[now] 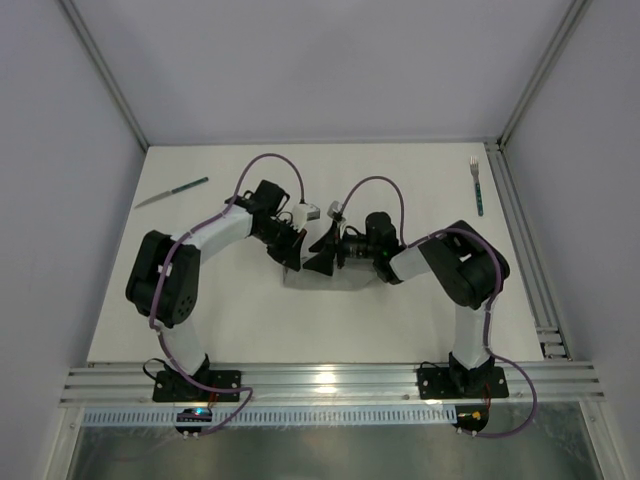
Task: Fold the napkin into a case and place the utensils inside
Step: Stuff the 2/3-rectangle-folded napkin into the folded napkin.
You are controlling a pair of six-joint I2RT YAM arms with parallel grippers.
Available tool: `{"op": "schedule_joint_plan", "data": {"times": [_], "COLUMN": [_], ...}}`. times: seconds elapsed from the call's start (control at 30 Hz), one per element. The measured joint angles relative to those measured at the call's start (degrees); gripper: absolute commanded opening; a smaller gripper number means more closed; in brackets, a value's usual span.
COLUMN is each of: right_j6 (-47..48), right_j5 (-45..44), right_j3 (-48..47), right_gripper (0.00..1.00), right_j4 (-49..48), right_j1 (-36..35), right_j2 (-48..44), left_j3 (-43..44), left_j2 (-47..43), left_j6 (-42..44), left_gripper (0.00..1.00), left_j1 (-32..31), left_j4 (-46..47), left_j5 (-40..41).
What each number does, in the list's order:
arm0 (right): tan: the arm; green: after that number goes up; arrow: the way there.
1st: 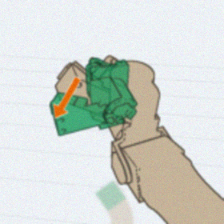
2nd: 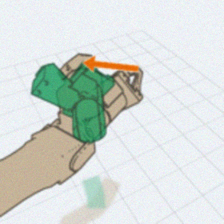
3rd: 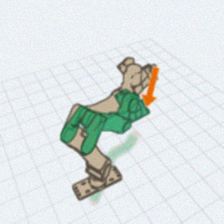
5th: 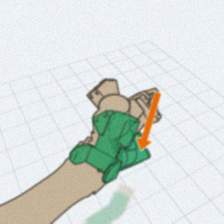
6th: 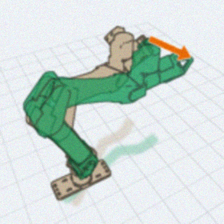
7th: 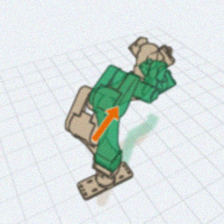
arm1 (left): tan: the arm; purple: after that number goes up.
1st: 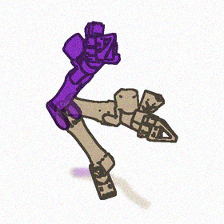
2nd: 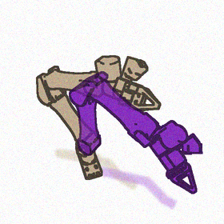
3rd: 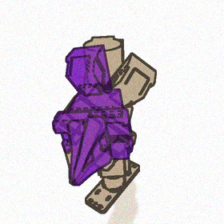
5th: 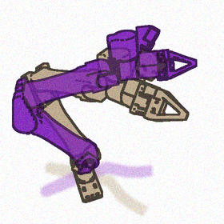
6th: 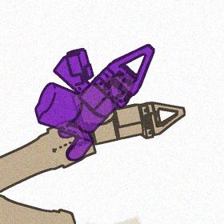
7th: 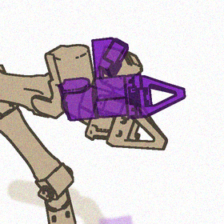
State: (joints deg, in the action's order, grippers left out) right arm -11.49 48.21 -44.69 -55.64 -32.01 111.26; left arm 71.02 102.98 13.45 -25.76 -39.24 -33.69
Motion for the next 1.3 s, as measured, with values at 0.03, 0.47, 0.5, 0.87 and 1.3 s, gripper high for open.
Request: {"op": "schedule_joint_plan", "data": {"times": [0.03, 0.47, 0.5, 0.87, 1.3], "right_j6": [-0.4, -0.4, -0.4, -1.1, -0.7], "right_j5": [0.0, -5.0, -5.3, -5.6, -5.5], "right_j3": [0.0, -1.7, -1.7, -3.8, -3.9], "right_gripper": [0.72, 0.72, 0.72, 0.26, 0.03], "right_j4": [-0.9, 6.2, 7.0, 15.7, 19.8], "right_j1": [0.0, -1.6, -1.7, -3.1, -3.0], "right_j2": [0.5, 0.9, 0.9, 0.7, 0.7], "left_j3": [0.0, 0.5, 0.5, 0.5, 1.6], "left_j2": [0.0, 0.0, 0.0, 0.0, -0.2], "left_j6": [0.0, 0.5, 0.5, 0.7, -2.3], "left_gripper": [0.00, 0.00, 0.00, 0.00, 0.31], "left_j1": [0.0, 0.3, 0.3, 0.7, 2.7], "left_j4": [0.0, -0.5, -0.5, -0.7, -1.4], "left_j5": [-0.1, -1.1, -1.1, -1.5, -1.9]}}
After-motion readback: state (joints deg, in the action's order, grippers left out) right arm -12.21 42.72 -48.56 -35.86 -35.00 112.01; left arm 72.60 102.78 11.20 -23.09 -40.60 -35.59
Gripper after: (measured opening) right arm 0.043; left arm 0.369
